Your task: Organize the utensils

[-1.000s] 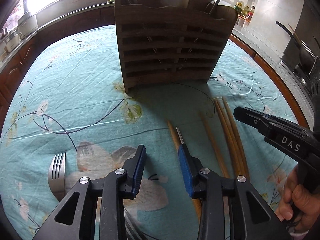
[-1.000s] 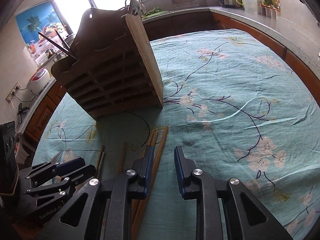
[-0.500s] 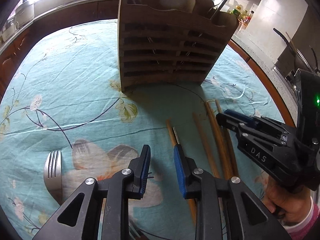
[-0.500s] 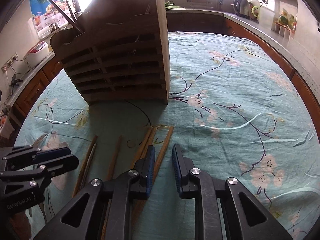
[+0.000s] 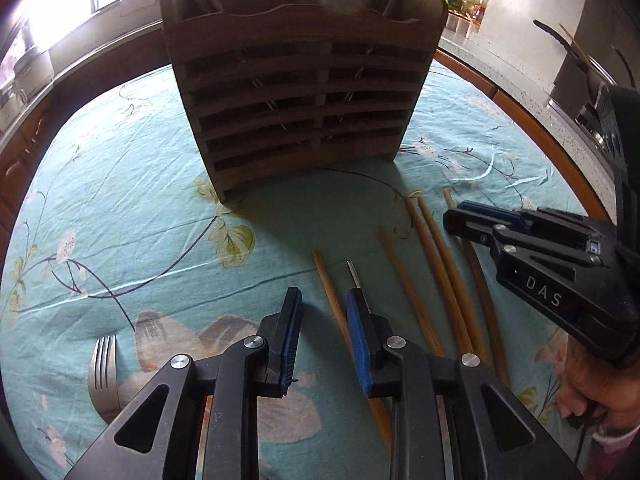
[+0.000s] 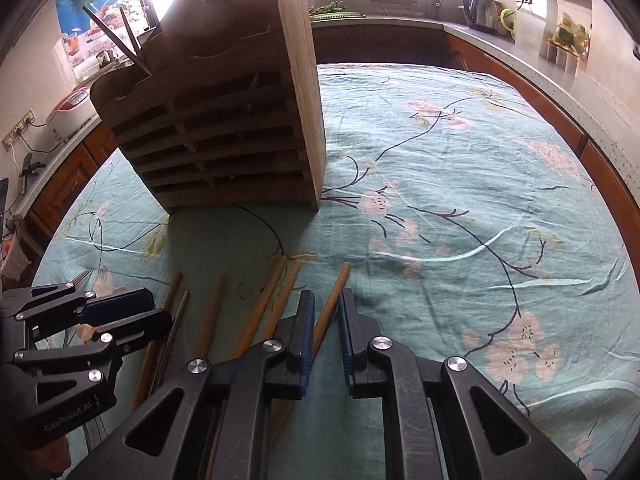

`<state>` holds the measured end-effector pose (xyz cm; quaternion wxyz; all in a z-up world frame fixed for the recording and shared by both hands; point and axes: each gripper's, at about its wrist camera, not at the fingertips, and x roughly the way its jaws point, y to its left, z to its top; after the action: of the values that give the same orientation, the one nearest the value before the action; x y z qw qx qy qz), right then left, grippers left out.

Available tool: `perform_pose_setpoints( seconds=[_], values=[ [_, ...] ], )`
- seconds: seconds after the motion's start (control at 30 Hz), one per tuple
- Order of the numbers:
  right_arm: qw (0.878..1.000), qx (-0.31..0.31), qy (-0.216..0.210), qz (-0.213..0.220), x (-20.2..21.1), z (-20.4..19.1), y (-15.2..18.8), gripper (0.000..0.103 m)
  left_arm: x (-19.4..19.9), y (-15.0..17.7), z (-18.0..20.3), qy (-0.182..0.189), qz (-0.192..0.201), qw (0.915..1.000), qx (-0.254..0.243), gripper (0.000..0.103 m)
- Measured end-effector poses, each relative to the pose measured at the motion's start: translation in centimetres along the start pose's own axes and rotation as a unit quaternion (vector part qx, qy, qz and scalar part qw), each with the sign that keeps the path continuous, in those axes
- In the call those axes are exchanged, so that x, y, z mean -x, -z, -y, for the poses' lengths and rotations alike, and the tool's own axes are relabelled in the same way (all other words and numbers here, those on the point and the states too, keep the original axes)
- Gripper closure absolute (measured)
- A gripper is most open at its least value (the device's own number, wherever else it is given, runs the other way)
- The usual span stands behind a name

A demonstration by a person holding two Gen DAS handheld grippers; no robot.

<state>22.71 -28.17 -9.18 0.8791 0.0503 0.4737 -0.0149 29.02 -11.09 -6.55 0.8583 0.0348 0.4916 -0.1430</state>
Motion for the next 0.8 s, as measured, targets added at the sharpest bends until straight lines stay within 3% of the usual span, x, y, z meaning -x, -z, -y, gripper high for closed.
perform_pose_setpoints(
  seconds=[0.37, 0.47, 0.8],
  values=[
    [1.0, 0.008, 0.005, 0.009, -0.1, -0.6, -0.2, 0.093, -0.7, -0.2, -0.1, -0.004, 0.014, 0.9999, -0.008, 0.095],
    [1.0, -0.017, -0.014, 0.007, 0.4, -0.1, -0.1, 0.097, -0.3, 0.0, -0.9, 0.014, 0.015, 0.9997, 0.013, 0.099],
    [0.994, -0.049, -0.066, 0.069, 7.2, 0.3, -0.4, 0.098, 7.1, 0.9, -4.5, 0.071, 0.093, 0.9898, 0.08, 0.1]
  ],
)
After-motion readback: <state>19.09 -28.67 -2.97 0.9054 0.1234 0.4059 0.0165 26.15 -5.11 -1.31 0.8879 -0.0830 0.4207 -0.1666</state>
